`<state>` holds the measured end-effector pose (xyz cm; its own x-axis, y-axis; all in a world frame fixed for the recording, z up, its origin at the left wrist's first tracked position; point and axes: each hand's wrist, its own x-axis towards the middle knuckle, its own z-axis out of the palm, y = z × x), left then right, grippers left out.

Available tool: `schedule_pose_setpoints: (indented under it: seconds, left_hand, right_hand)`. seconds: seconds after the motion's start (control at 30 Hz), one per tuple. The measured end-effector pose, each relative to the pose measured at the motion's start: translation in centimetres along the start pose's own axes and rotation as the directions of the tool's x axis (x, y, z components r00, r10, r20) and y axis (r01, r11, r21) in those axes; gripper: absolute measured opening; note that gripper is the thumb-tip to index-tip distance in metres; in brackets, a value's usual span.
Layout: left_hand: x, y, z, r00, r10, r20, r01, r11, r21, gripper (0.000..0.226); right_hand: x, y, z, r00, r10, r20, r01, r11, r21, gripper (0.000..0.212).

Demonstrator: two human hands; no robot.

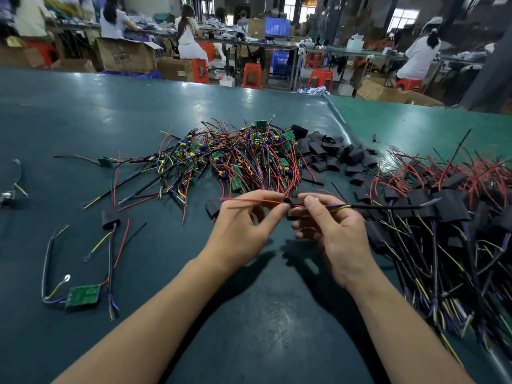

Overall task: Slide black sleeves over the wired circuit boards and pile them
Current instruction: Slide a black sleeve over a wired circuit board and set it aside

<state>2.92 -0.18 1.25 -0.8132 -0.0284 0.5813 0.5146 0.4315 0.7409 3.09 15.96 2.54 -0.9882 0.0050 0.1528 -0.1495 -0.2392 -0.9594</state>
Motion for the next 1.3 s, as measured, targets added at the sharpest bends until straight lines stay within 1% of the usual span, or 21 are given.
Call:
schedule_pose_setpoints:
  seconds: [0.03, 0.07, 0.1, 0.13, 0.17, 0.2, 0.23, 0.27, 0.33, 0.43, 0.53, 0.6, 0.67, 0.73, 0.83, 0.93, 1.0, 1.07, 1.17, 1.23, 1.3]
  left_hand:
    - [-0.1, -0.6, -0.5, 0.994, 0.108, -0.019, -0.101, 0.969, 0.226, 0.013]
    - [0.0, -1.1, -1.1, 0.99, 0.139, -0.03, -0.113, 0.899, 0.423, 0.017]
    - [0.0, -1.5, -1.7, 0.996, 0.074, -0.053, -0.031, 0.823, 0.567, 0.024]
    - [0.1, -1.9, -2.3, 0.995, -0.051, -0.089, 0.097, 0.746, 0.659, 0.032]
    - [0.3, -2.4, -2.7, 0.975, -0.186, -0.122, 0.216, 0.662, 0.717, 0.041]
    - [0.6, -2.8, -3.1, 0.944, -0.296, -0.144, 0.299, 0.587, 0.752, 0.047]
    - [0.7, -3.1, -3.2, 0.918, -0.365, -0.156, 0.346, 0.541, 0.767, 0.05]
    - [0.8, -3.3, -3.3, 0.903, -0.398, -0.161, 0.369, 0.526, 0.766, 0.049]
    - [0.8, -3.4, -3.3, 0.904, -0.395, -0.166, 0.381, 0.564, 0.732, 0.042]
    - [0.7, -3.0, -3.1, 0.916, -0.375, -0.139, 0.381, 0.711, 0.592, 0.028]
    - [0.5, -2.0, -2.6, 0.954, -0.294, -0.059, 0.29, 0.854, 0.433, 0.018]
    - [0.5, -1.5, -2.5, 0.98, -0.196, 0.023, 0.177, 0.923, 0.341, 0.02]
    - [0.5, -1.7, -2.5, 0.982, -0.146, 0.118, 0.092, 0.923, 0.374, 0.023]
    - [0.5, -2.1, -2.6, 0.971, -0.179, 0.156, 0.093, 0.891, 0.444, 0.022]
    - [0.6, -2.4, -2.9, 0.966, -0.221, 0.135, 0.134, 0.873, 0.468, 0.014]
    - [0.7, -2.3, -2.8, 0.966, -0.234, 0.11, 0.148, 0.849, 0.508, 0.014]
    - [0.8, -2.3, -2.9, 0.964, -0.257, 0.061, 0.198, 0.855, 0.479, 0.008]
    - [0.8, -2.3, -3.0, 0.962, -0.271, 0.02, 0.243, 0.89, 0.386, 0.013]
    - [1.0, -2.1, -3.2, 0.971, -0.24, -0.001, 0.238, 0.963, 0.131, 0.025]
    - [1.1, -1.6, -3.1, 0.976, -0.218, -0.012, 0.217, 0.975, -0.056, 0.031]
    - [1.1, -1.2, -2.9, 0.979, -0.203, -0.016, 0.196, 0.961, -0.194, 0.034]
  right_hand:
    - [0.1, -0.1, -0.2, 0.999, -0.033, -0.036, 0.032, 0.999, -0.024, 0.01]
    - [0.3, -0.2, -0.5, 0.995, -0.063, -0.076, 0.06, 0.997, -0.037, 0.009]
    - [0.4, -0.3, -0.7, 0.989, -0.084, -0.121, 0.08, 0.996, -0.039, 0.009]
    - [0.4, -0.4, -0.8, 0.982, -0.098, -0.162, 0.095, 0.995, -0.027, 0.01]
    - [0.5, -0.5, -0.9, 0.975, -0.107, -0.197, 0.108, 0.994, -0.007, 0.011]
    - [0.6, -0.6, -0.9, 0.968, -0.11, -0.225, 0.116, 0.993, 0.013, 0.012]
    - [0.6, -0.6, -0.9, 0.963, -0.109, -0.245, 0.12, 0.992, 0.028, 0.012]
    - [0.7, -0.6, -0.9, 0.961, -0.107, -0.256, 0.121, 0.992, 0.038, 0.013]
    - [0.7, -0.6, -0.8, 0.96, -0.105, -0.261, 0.122, 0.991, 0.051, 0.013]
    - [0.6, -0.8, -0.9, 0.956, -0.112, -0.27, 0.13, 0.99, 0.047, 0.012]
    - [0.7, -1.1, -1.3, 0.941, -0.124, -0.316, 0.148, 0.988, 0.052, 0.01]
    - [0.8, -1.4, -1.6, 0.926, -0.121, -0.358, 0.156, 0.985, 0.072, 0.009]
    - [0.9, -1.6, -2.0, 0.912, -0.103, -0.397, 0.156, 0.982, 0.105, 0.009]
    - [1.0, -1.8, -2.2, 0.907, -0.076, -0.415, 0.146, 0.98, 0.139, 0.009]
    - [1.0, -1.8, -2.1, 0.91, -0.068, -0.41, 0.139, 0.98, 0.145, 0.008]
    - [0.9, -1.7, -2.0, 0.916, -0.089, -0.391, 0.146, 0.982, 0.119, 0.008]
    - [0.8, -1.6, -1.9, 0.919, -0.1, -0.38, 0.152, 0.982, 0.108, 0.008]
    - [0.9, -1.6, -2.0, 0.923, -0.111, -0.368, 0.162, 0.981, 0.109, 0.007]
    - [0.9, -1.6, -2.0, 0.934, -0.14, -0.328, 0.192, 0.973, 0.129, 0.003]
    - [0.9, -1.6, -2.0, 0.937, -0.159, -0.31, 0.208, 0.969, 0.133, 0.007]
    - [0.9, -1.6, -1.9, 0.935, -0.169, -0.312, 0.22, 0.966, 0.135, 0.01]
